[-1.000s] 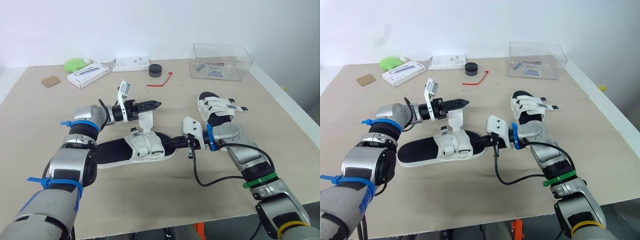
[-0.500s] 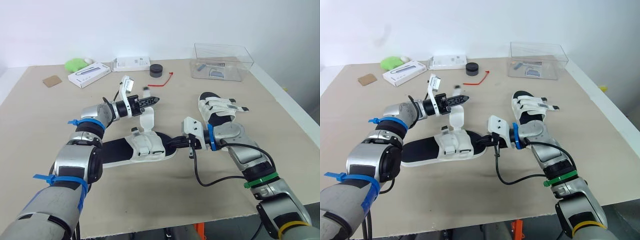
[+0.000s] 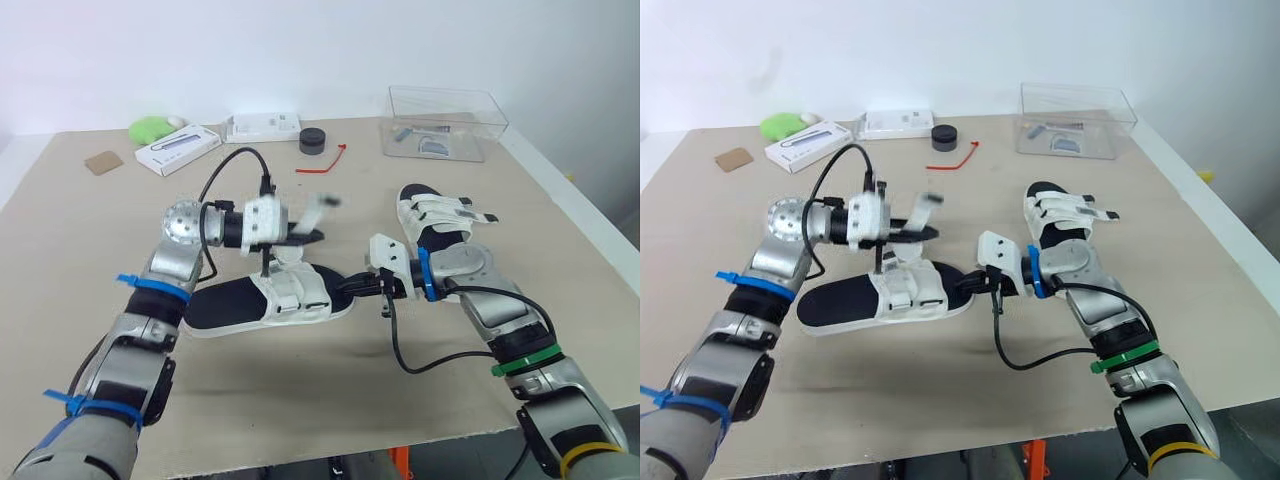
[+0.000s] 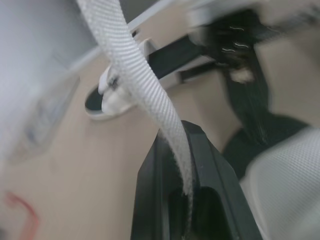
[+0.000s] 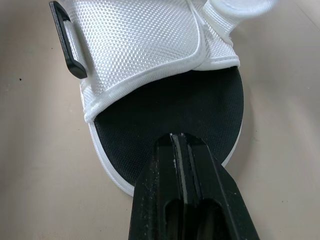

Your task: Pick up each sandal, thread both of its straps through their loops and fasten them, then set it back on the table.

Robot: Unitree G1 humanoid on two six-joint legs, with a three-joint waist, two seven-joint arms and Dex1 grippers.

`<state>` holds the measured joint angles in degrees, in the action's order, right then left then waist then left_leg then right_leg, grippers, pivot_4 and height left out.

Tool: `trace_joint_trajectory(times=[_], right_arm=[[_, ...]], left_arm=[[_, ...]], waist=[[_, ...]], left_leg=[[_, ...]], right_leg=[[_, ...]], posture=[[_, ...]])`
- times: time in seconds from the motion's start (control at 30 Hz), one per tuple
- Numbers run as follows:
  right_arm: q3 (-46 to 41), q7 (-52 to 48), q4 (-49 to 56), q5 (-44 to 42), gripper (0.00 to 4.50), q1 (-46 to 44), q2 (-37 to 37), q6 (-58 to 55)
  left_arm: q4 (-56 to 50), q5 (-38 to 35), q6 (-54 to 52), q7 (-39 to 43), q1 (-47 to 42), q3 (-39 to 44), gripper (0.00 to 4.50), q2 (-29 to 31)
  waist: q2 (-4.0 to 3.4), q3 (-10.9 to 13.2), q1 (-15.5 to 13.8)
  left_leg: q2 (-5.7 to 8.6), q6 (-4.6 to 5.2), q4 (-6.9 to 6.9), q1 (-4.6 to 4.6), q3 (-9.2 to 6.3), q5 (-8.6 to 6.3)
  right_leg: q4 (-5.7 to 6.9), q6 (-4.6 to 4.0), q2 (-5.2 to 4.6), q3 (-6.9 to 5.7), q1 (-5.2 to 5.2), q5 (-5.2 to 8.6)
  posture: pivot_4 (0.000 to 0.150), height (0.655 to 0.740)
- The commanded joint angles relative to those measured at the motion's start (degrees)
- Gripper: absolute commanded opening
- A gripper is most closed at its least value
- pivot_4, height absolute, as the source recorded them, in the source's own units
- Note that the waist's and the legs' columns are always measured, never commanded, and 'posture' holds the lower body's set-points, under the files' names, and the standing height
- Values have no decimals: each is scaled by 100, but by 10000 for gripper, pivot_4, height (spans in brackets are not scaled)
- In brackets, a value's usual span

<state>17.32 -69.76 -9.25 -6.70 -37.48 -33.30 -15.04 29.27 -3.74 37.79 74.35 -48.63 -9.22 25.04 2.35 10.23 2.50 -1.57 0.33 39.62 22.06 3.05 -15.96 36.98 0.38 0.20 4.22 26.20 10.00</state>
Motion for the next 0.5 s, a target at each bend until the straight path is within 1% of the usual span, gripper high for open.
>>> trace_joint_trajectory(times=[0.03,0.13,0.2,0.3,0.43,0.47,0.5], right_arm=[[2,-68,8,26,0,2,-31,10],[20,-97,-91,52,0,-63,-8,56],[30,-113,-161,63,0,-118,17,78],[34,-128,-234,79,0,-172,50,108],[35,-148,-264,87,0,-176,66,135],[34,-149,-259,88,0,-166,64,136],[31,-154,-243,85,0,-148,54,129]], left_arm=[[-67,75,2088,-98,-91,-104,294,285],[190,264,3173,-265,-244,-342,294,505],[335,380,3496,-337,-305,-569,294,609],[406,429,3509,-477,-327,-843,294,687],[255,378,3013,-484,-310,-1149,294,809],[181,284,2719,-469,-301,-1170,5572,810],[84,211,2507,-443,-306,-1200,8562,834]], waist=[[0,0,1],[0,0,1],[0,0,2],[0,0,3],[0,0,12],[0,0,11],[0,0,11]], left_leg=[[2,2,0,0,1,1],[4,4,5,-1,3,2],[5,4,8,2,6,2],[6,5,8,2,7,2],[4,6,8,3,6,1],[3,7,8,2,7,1],[2,7,8,3,6,2]], right_leg=[[-1,3,-2,0,-1,-1],[-1,10,-6,0,-5,-1],[-2,12,-6,-1,-5,-2],[-2,12,-6,-1,-5,-2],[-2,16,-3,-4,-5,1],[-2,19,-1,-4,-4,3],[-1,23,1,-7,-4,6]], posture=[[1500,7400],[1500,7400],[1500,7400],[1500,7400],[1500,7400],[1500,7400],[1500,7400]])
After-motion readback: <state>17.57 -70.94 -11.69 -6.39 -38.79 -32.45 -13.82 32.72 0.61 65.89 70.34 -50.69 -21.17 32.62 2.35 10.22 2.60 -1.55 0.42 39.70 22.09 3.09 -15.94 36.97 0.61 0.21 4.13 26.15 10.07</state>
